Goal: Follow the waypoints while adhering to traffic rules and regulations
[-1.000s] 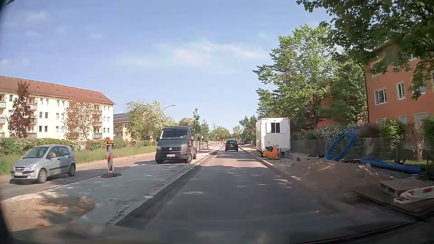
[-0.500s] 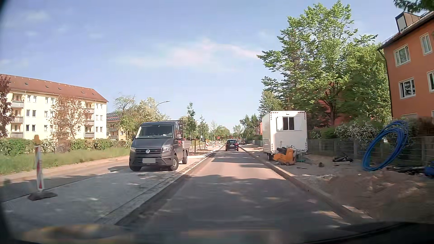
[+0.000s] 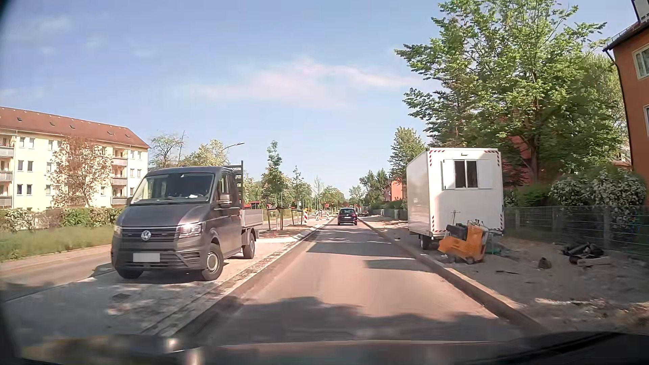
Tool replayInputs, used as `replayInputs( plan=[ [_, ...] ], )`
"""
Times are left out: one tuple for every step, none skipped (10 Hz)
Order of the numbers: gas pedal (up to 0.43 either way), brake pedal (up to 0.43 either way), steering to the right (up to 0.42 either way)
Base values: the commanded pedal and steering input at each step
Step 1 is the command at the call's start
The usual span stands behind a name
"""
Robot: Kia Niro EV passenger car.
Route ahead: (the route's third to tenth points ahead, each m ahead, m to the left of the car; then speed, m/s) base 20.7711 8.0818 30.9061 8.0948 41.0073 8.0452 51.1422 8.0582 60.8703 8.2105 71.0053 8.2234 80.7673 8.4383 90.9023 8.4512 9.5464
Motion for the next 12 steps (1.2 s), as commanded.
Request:
replayInputs(
  plan=[
    [0.047, 0.000, -0.001],
    [0.047, 0.000, -0.001],
    [0.059, 0.000, -0.001],
    [0.067, 0.000, -0.001],
    [0.087, 0.000, -0.001],
    [0.098, 0.000, -0.001],
    [0.098, 0.000, -0.001],
    [0.098, 0.000, -0.001],
    [0.098, 0.000, -0.001],
    [0.098, 0.000, -0.001],
    [0.098, 0.000, -0.001],
    [0.098, 0.000, -0.001]
  ],
)
